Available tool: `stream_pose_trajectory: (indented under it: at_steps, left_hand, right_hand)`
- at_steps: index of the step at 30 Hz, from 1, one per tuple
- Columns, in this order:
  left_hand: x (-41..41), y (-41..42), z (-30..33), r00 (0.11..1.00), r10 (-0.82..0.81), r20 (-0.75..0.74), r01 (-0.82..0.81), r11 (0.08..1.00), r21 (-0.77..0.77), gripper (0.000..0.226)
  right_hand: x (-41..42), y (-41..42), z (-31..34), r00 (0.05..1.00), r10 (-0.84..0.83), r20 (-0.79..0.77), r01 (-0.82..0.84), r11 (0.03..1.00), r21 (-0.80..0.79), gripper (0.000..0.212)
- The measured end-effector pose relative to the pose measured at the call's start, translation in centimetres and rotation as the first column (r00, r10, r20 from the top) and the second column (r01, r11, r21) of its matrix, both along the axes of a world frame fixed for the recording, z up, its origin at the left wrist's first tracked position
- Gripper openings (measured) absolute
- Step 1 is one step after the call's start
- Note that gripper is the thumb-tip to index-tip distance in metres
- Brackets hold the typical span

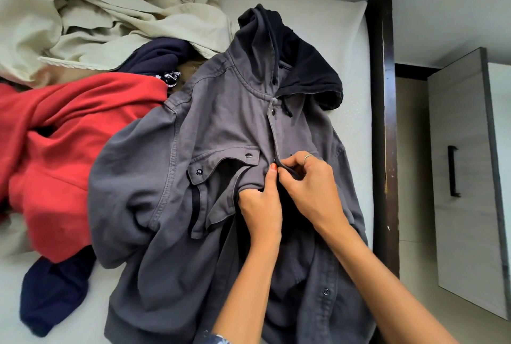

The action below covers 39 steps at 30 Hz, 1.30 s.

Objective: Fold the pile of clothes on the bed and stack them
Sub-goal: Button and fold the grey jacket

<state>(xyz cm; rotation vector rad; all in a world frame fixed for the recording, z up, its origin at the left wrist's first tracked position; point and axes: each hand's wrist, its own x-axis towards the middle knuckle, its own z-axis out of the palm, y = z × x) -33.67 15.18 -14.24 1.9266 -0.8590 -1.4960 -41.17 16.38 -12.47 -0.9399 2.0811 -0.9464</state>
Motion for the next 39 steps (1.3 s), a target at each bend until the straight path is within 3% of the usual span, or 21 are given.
stream_pose_trajectory:
  at_steps: [7, 9, 11, 13, 15, 17, 18, 20, 22, 24, 27, 29, 32, 35, 37, 39]
  left_hand:
    - [-0.1, -0.3, -1.5, 0.998, -0.017, -0.065, 0.02, 0.999, 0.036, 0.035]
    - [-0.2, 0.3, -2.1, 0.973, 0.059, -0.223, -0.024, 0.987, 0.158, 0.031]
    - [0.1, 1.5, -1.9, 0.876, 0.177, -0.449, -0.028, 0.947, 0.32, 0.025]
    - [1.0, 3.4, -1.9, 0.832, 0.188, -0.522, 0.035, 0.921, 0.389, 0.022]
    - [2.8, 5.8, -2.1, 0.923, -0.031, -0.384, 0.167, 0.931, 0.325, 0.027]
    - [5.0, 8.0, -2.1, 0.936, -0.35, -0.042, 0.352, 0.919, 0.177, 0.022]
    - [5.9, 8.8, -2.1, 0.878, -0.459, 0.135, 0.455, 0.888, 0.061, 0.023]
    - [7.4, 9.4, -3.0, 0.692, -0.56, 0.455, 0.683, 0.712, -0.162, 0.024]
    - [7.8, 7.9, -4.1, 0.531, -0.508, 0.678, 0.808, 0.544, -0.225, 0.028]
    - [7.5, 5.2, -4.8, 0.464, -0.455, 0.76, 0.809, 0.568, -0.153, 0.036]
    - [6.8, 1.5, -4.6, 0.431, -0.468, 0.772, 0.756, 0.654, -0.026, 0.051]
    - [6.8, 0.0, -4.5, 0.41, -0.513, 0.754, 0.75, 0.66, 0.04, 0.047]
    - [7.3, -1.3, -4.4, 0.422, -0.545, 0.724, 0.777, 0.629, 0.02, 0.031]
    - [7.9, -1.7, -3.1, 0.569, -0.542, 0.618, 0.726, 0.684, -0.068, 0.031]
    - [8.6, -1.5, -1.9, 0.687, -0.566, 0.456, 0.655, 0.753, -0.053, 0.029]
    - [9.0, -1.2, -0.9, 0.774, -0.603, 0.192, 0.607, 0.794, 0.047, 0.02]
  right_hand:
    - [-0.4, -0.7, 0.0, 0.997, 0.078, -0.015, -0.077, 0.996, 0.047, 0.002]
    - [-0.1, -0.4, -0.6, 0.996, 0.084, -0.02, -0.082, 0.992, 0.099, 0.008]
    - [0.2, 0.7, -1.4, 0.996, 0.081, -0.045, -0.071, 0.978, 0.197, 0.019]
    - [0.4, 2.7, -2.1, 0.992, 0.071, -0.103, -0.036, 0.95, 0.31, 0.023]
    - [0.5, 5.2, -2.7, 0.984, 0.071, -0.164, -0.003, 0.924, 0.383, 0.016]
    - [0.7, 7.5, -3.3, 0.976, 0.095, -0.195, -0.005, 0.908, 0.419, 0.007]
    - [0.8, 8.4, -3.5, 0.976, 0.103, -0.193, -0.013, 0.907, 0.42, 0.006]
    - [1.0, 9.4, -3.7, 0.979, 0.102, -0.179, -0.027, 0.926, 0.375, 0.006]
    - [1.2, 9.4, -3.5, 0.985, 0.04, -0.17, 0.009, 0.96, 0.28, 0.005]
    - [1.2, 8.7, -2.9, 0.992, -0.072, -0.103, 0.092, 0.974, 0.206, 0.003]
    - [1.0, 7.8, -2.1, 0.983, -0.179, 0.041, 0.17, 0.972, 0.162, 0.005]
    - [0.9, 7.5, -2.0, 0.979, -0.188, 0.081, 0.172, 0.97, 0.172, 0.012]
    - [1.1, 7.6, -1.7, 0.984, -0.154, 0.093, 0.132, 0.968, 0.213, 0.012]
    - [1.3, 7.7, -1.0, 0.974, -0.177, 0.142, 0.143, 0.965, 0.219, 0.01]
    - [1.6, 7.7, -0.4, 0.961, -0.195, 0.198, 0.153, 0.966, 0.208, 0.008]
    - [2.1, 7.7, 0.2, 0.944, -0.209, 0.256, 0.165, 0.969, 0.181, 0.008]
